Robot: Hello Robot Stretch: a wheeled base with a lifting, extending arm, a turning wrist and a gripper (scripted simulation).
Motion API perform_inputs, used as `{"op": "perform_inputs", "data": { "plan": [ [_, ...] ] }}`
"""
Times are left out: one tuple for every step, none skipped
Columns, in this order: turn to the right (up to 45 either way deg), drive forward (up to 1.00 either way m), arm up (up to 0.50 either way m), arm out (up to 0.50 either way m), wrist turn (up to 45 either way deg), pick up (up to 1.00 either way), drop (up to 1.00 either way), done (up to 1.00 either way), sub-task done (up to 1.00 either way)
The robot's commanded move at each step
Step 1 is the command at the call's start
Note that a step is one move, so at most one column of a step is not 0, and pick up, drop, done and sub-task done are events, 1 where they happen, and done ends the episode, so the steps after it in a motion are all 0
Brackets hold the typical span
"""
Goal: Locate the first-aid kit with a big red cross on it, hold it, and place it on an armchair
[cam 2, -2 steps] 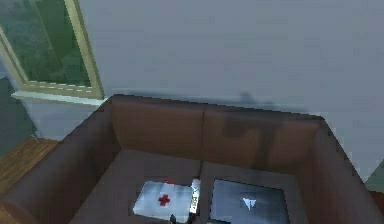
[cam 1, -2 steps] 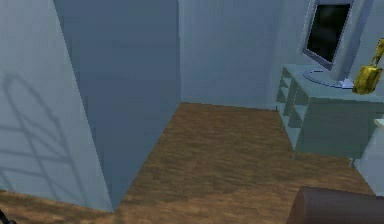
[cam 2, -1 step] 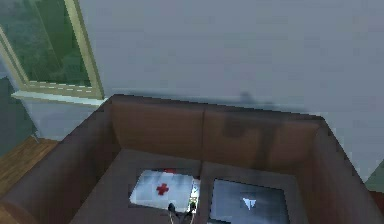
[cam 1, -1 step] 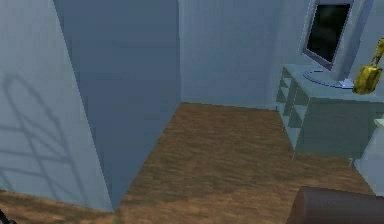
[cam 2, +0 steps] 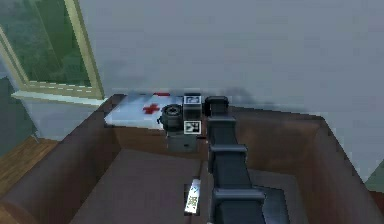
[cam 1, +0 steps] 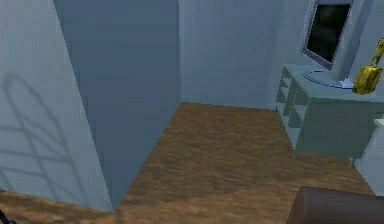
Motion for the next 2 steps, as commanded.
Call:
{"op": "perform_inputs", "data": {
  "plan": [
    [0.0,0.00,0.06,0.00,0.0,0.00,0.00,0.00,0.00],
    [0.0,0.00,0.00,0.00,-45.0,0.00,0.00,0.00,0.00]
  ]
}}
